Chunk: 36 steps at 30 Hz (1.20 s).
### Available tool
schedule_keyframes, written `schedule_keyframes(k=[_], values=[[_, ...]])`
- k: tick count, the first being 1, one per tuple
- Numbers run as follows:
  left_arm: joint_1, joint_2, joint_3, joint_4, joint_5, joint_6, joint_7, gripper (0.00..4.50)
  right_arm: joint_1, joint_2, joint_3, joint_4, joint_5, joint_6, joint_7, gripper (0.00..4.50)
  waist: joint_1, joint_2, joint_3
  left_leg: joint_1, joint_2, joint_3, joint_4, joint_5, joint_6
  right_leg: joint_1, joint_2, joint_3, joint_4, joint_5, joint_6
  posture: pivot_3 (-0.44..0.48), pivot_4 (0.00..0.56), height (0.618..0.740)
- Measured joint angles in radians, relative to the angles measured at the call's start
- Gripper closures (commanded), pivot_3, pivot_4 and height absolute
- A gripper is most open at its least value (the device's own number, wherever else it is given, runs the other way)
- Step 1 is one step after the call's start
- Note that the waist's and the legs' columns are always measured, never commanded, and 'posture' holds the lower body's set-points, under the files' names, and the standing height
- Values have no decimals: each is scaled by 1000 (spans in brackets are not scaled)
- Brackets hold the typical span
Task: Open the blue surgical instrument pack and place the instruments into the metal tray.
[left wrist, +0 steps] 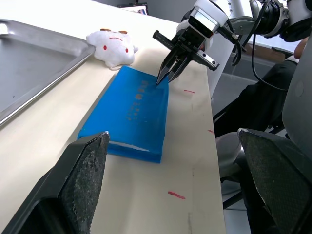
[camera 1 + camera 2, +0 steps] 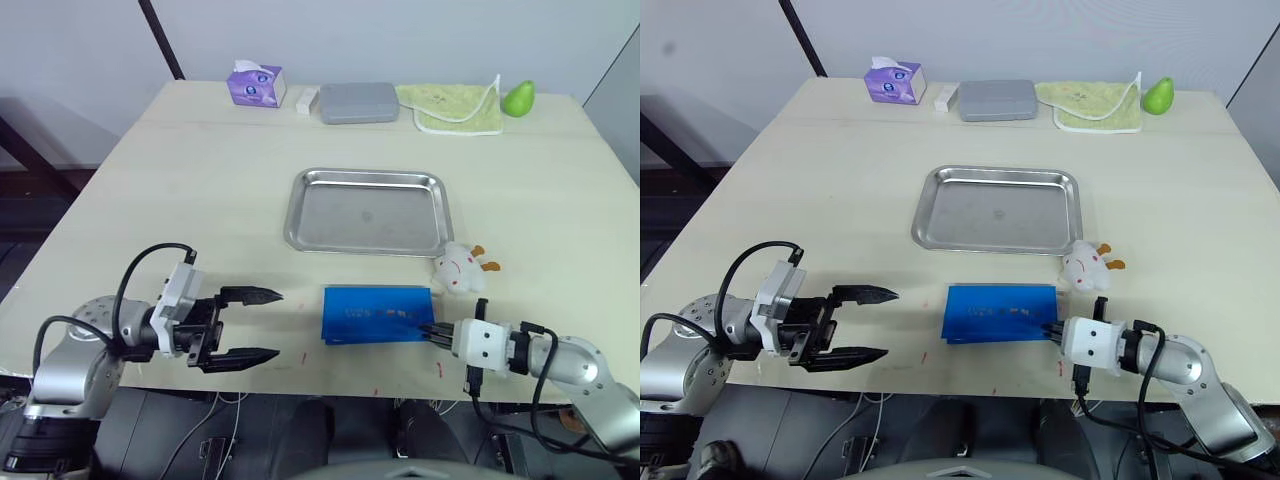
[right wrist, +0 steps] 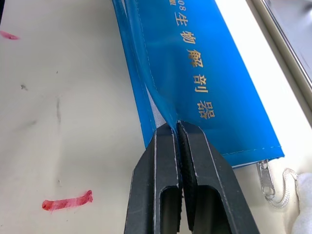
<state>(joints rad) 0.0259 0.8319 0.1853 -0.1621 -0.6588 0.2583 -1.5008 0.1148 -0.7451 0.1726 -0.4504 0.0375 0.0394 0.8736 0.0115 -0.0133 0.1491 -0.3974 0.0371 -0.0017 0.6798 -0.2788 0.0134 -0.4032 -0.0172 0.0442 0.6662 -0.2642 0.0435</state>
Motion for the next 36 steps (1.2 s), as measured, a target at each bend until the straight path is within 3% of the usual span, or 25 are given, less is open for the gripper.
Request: schedule_keyframes(k=[5,10,19,26,36], values=[[-11,-23,-1,24,0,-4,4,0,-115,-90,-97,-109,275,278,107,4423,0,0,0,0,0,-3,0,0,0,0,0,0,0,0,0,0,150,740],[-45,-44,-5,30,0,-7,15,0,-296,-146,-141,-105,517,583,161,4423,1,0,0,0,0,-4,0,0,0,0,0,-1,0,0,0,0,150,740],[-90,-79,-16,51,10,-20,26,0,-479,-147,-97,99,657,815,261,4423,0,0,1,0,0,-2,0,0,0,0,0,-1,0,0,0,0,150,740],[-202,-150,-87,139,67,-61,42,0,-564,-106,-22,306,598,757,358,4423,0,0,0,0,0,-2,0,0,0,0,0,-1,0,0,0,0,150,740],[-338,-238,-167,309,126,-74,54,0,-581,-95,-12,350,542,699,424,4423,2,0,0,-1,-1,-2,1,0,0,0,0,-1,1,1,0,0,150,740]])
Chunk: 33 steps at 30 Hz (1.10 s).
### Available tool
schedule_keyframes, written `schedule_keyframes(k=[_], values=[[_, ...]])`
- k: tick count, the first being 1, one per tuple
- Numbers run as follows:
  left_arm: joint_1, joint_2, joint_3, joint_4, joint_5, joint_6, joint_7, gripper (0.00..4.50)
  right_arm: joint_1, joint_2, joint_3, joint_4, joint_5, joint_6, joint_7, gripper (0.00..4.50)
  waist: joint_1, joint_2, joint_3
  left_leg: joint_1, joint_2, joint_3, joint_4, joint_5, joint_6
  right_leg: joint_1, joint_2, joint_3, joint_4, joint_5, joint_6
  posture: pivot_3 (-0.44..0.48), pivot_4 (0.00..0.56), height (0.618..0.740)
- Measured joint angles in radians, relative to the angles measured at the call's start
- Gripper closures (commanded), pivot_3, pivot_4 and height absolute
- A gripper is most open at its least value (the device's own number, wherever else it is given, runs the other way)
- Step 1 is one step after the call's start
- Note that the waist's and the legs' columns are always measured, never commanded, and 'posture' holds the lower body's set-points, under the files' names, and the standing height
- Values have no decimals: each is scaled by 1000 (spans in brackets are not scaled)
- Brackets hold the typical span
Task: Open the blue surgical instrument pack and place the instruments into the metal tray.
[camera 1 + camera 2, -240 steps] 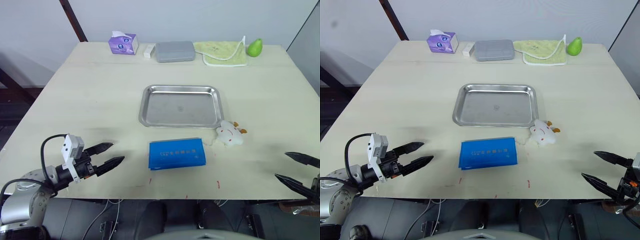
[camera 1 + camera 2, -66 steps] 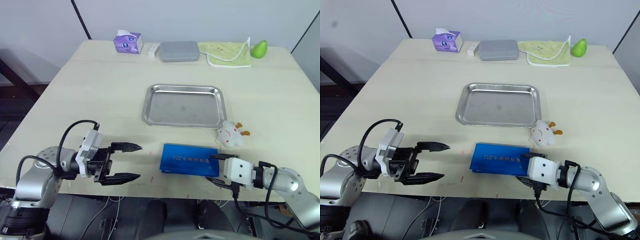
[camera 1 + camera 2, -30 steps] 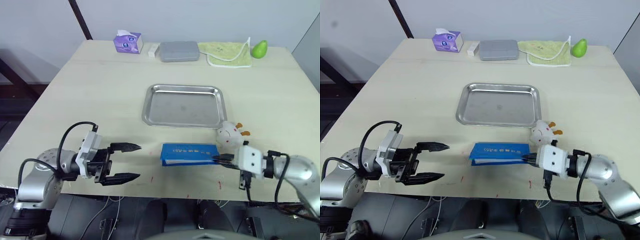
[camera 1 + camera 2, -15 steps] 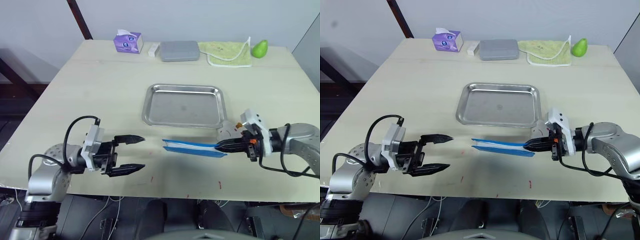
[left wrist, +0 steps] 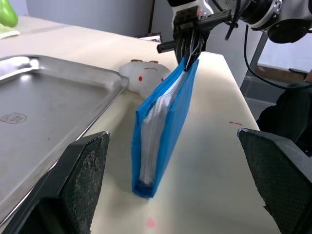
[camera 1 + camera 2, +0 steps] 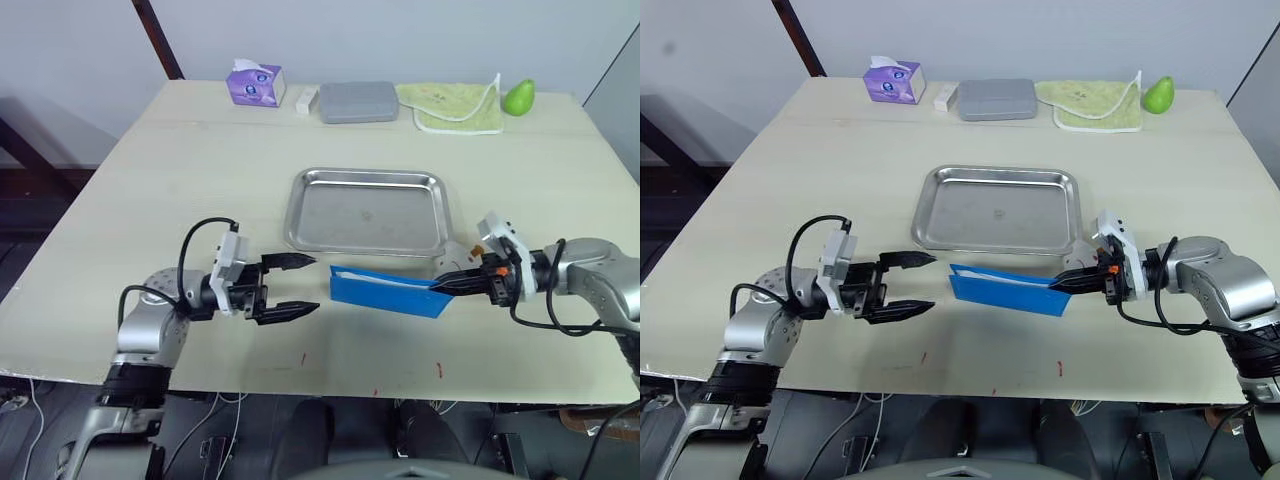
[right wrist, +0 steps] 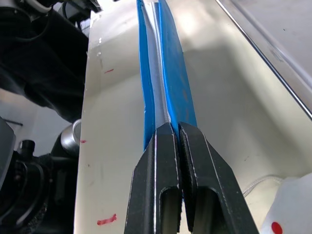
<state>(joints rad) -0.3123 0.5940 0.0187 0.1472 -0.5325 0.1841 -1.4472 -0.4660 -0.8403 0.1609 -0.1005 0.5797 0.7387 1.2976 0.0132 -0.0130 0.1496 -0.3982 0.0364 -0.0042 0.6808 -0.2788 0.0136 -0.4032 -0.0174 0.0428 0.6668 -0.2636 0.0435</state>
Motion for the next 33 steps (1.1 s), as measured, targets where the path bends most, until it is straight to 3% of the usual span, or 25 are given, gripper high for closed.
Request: schedule_keyframes(k=[8,11,12,16,33], values=[[-155,-91,-79,193,61,-68,-66,0,-4,1,0,-17,-7,21,2,4423,-2,0,0,-1,0,1,1,0,0,0,0,0,1,0,0,0,150,740],[-192,-110,-101,260,84,-107,-93,1363,-7,2,0,-25,-9,28,-2,4500,-2,0,0,-1,0,1,1,0,0,0,0,-1,1,0,0,0,150,740],[-198,-114,-104,272,88,-113,-95,1407,-8,2,0,-27,-10,31,-3,4500,-2,0,0,-1,0,1,1,0,0,0,0,-1,1,0,0,0,150,740],[-231,-136,-120,336,119,-170,-105,1407,-13,4,0,-39,-13,44,-16,4500,-3,0,0,-1,0,0,1,0,0,0,0,-1,1,0,0,0,150,740],[-253,-152,-146,334,118,-233,-111,1407,-21,24,-1,-36,-24,44,-32,4500,-19,0,0,-1,0,-3,1,0,0,0,0,-1,1,0,0,0,150,740]])
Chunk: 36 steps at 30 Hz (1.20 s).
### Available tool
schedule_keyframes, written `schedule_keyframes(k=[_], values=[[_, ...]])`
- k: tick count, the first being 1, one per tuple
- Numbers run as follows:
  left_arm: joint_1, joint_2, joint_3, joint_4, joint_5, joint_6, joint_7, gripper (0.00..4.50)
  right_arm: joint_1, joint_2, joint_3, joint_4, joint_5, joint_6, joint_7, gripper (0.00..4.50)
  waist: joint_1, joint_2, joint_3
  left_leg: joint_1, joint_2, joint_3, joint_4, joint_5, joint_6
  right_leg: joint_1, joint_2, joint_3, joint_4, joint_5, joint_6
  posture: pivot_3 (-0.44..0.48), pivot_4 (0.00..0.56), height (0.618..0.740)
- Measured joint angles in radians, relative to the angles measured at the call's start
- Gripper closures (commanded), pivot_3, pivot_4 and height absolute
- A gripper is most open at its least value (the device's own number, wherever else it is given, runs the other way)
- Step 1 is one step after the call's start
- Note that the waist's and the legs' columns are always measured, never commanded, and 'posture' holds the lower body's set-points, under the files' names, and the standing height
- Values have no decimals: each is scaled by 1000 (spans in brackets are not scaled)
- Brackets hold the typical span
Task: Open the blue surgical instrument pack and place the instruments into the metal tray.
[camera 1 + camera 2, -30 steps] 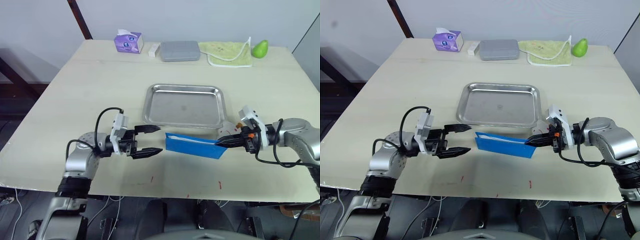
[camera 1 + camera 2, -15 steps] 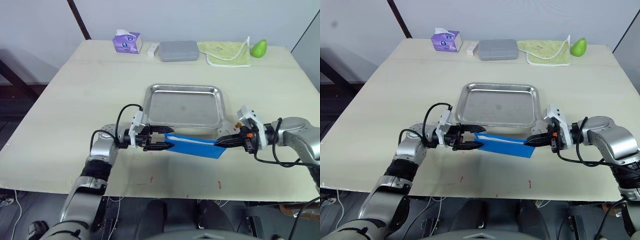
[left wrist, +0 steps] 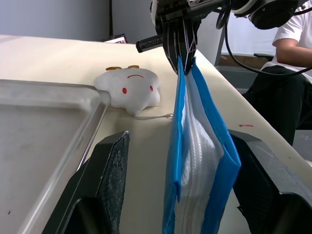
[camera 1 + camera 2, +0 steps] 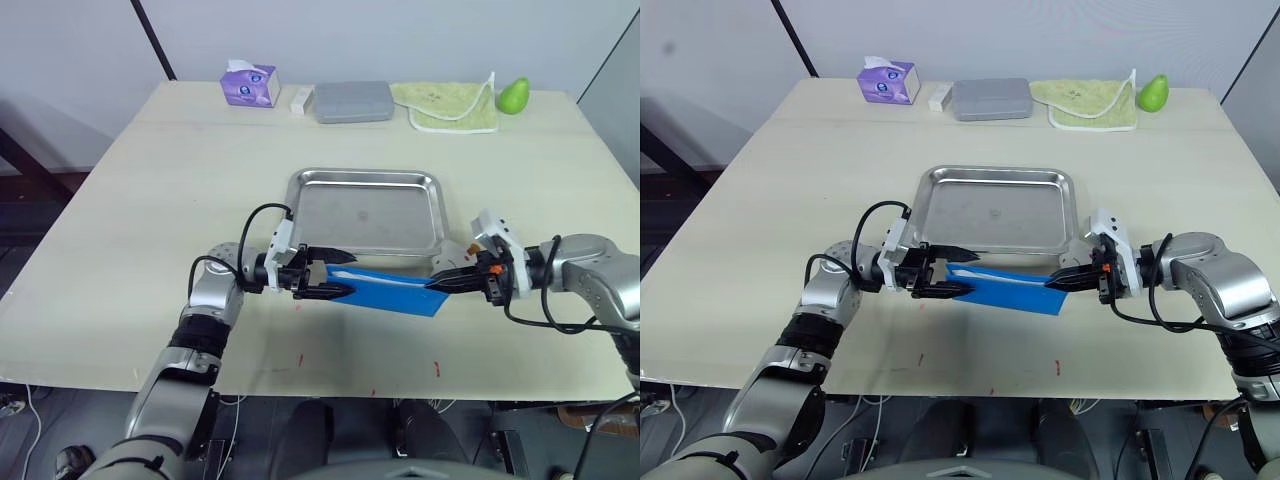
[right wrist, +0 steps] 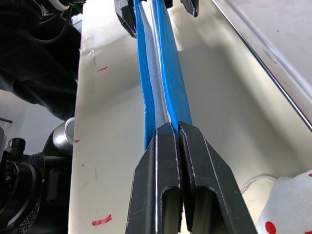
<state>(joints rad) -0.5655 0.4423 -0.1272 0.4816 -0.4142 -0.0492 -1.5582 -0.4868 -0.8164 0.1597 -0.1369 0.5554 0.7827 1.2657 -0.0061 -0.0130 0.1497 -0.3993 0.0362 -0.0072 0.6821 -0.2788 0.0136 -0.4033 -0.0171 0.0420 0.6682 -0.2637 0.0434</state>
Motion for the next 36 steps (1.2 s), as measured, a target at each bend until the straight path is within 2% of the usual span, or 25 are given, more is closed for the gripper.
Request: schedule_keyframes(k=[3,6,8,18,22,23,27,28,32,33,36], values=[[-1,2,-1,0,0,0,0,2124,0,1,0,1,-1,0,0,4500,-1,0,0,0,0,0,0,0,0,0,0,0,0,0,0,0,150,740],[-10,4,-10,0,0,0,-2,3647,-3,4,0,6,-2,0,-3,4500,-1,0,0,0,0,0,0,0,0,0,0,0,0,0,0,0,150,740],[-14,6,-16,0,0,0,-3,4323,-4,5,0,7,-5,0,-7,4500,-2,0,0,0,0,0,0,0,0,0,0,0,0,0,0,0,150,740],[31,31,-15,-59,-14,-3,-3,4323,-2,23,-6,0,-2,1,-37,4500,-5,0,0,0,0,-1,0,0,0,0,0,0,0,0,0,0,150,740],[75,43,-7,-114,-19,-5,-3,4500,20,28,-54,-13,31,-3,-39,3168,-4,0,0,0,0,-1,0,0,0,0,0,0,0,0,0,0,150,740],[86,46,-4,-126,-20,-6,-2,4500,36,22,-85,-24,46,-4,-39,2551,-2,0,0,0,0,-1,0,0,0,0,0,0,0,0,0,0,150,740],[120,66,6,-161,-25,-5,3,4500,123,-29,-230,-60,120,0,-36,611,-1,0,0,0,0,-1,0,0,0,0,-1,0,0,0,0,0,150,740],[126,68,8,-174,-27,-4,5,4500,180,-46,-308,-90,161,4,-31,173,0,0,0,-1,0,-1,0,0,0,0,-1,0,0,0,0,0,150,740],[145,82,17,-188,-34,-5,10,4500,297,-100,-455,-143,226,22,-12,70,-1,1,0,0,0,-1,-1,0,0,0,0,0,0,0,0,0,150,740],[152,87,23,-195,-37,-3,14,4500,376,-132,-537,-192,245,23,3,70,-2,1,0,0,0,-1,-1,0,0,0,0,1,0,0,0,0,150,740],[169,94,36,-208,-42,4,19,4500,476,-154,-658,-257,280,35,16,70,-7,1,0,1,0,0,-1,0,1,0,0,1,0,0,0,0,150,740]])
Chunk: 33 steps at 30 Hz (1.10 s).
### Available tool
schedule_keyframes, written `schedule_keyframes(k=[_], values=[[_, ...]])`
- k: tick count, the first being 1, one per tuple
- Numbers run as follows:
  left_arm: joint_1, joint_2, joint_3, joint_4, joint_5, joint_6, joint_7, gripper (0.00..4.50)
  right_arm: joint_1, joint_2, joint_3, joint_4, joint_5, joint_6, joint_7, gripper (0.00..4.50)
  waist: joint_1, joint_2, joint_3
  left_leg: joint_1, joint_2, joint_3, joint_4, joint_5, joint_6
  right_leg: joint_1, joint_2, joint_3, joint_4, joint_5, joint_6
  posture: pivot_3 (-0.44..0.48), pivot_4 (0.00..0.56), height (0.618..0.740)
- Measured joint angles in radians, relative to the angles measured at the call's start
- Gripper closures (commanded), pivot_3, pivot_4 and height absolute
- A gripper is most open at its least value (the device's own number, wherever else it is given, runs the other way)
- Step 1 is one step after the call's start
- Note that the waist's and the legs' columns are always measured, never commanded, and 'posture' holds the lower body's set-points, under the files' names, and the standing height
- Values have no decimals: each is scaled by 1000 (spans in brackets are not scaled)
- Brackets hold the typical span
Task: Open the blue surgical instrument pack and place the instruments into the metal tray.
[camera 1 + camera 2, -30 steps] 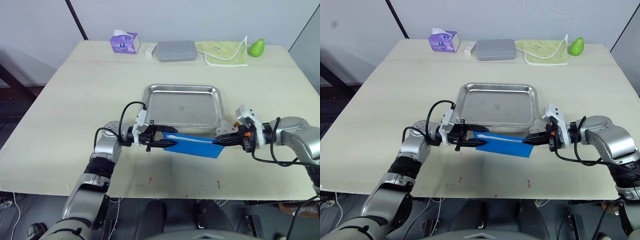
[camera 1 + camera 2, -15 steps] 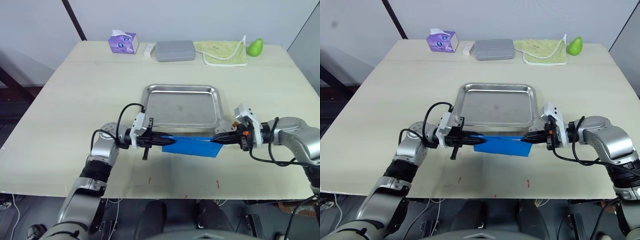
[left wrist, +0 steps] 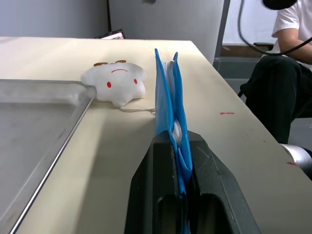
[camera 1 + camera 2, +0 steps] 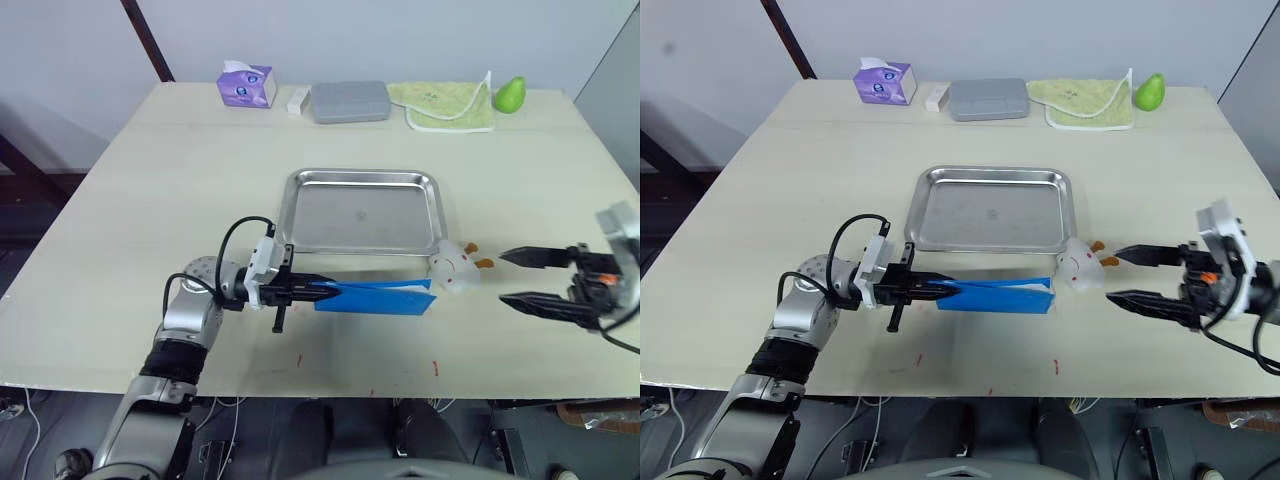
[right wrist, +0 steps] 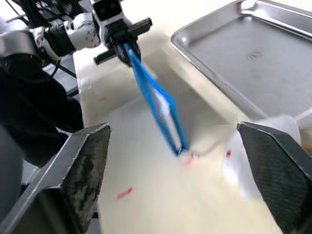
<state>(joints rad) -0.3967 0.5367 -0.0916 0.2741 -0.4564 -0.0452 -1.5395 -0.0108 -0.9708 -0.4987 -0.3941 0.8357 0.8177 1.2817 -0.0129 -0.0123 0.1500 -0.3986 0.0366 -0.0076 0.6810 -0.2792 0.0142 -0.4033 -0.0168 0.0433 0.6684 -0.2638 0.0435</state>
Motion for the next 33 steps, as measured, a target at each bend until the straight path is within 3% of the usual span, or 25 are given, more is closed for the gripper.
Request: schedule_keyframes(k=[5,13,19,21,27,30,33], values=[[10,9,5,-12,-2,9,2,4500,59,-21,-104,-88,55,11,-28,70,1,0,0,0,0,0,0,0,0,0,0,0,0,0,0,0,150,740],[32,16,14,-29,-2,5,17,4500,25,-23,-53,-139,63,-7,-131,70,-1,0,0,1,0,1,0,0,0,0,0,0,0,0,0,0,150,740],[49,15,14,-60,0,7,43,4500,-83,-4,158,-47,-72,-67,-213,70,1,0,0,0,0,1,0,0,0,0,0,0,-1,0,0,0,150,740],[54,14,14,-68,2,8,56,4500,-163,30,297,59,-170,-114,-233,70,2,0,0,0,0,1,0,0,0,0,0,1,-1,0,0,0,150,740],[54,13,12,-78,3,12,73,4500,-329,80,529,314,-399,-235,-243,70,4,0,0,0,0,3,1,0,0,0,-1,0,-1,0,0,0,150,740],[56,15,13,-80,2,13,79,4500,-380,107,595,404,-459,-263,-219,911,3,1,1,0,0,3,0,0,0,0,-1,0,-1,0,0,0,150,740],[58,16,13,-82,2,12,80,4500,-412,122,645,442,-502,-288,-191,2584,2,1,1,0,0,2,0,0,0,0,-1,0,-1,0,0,0,150,740]])
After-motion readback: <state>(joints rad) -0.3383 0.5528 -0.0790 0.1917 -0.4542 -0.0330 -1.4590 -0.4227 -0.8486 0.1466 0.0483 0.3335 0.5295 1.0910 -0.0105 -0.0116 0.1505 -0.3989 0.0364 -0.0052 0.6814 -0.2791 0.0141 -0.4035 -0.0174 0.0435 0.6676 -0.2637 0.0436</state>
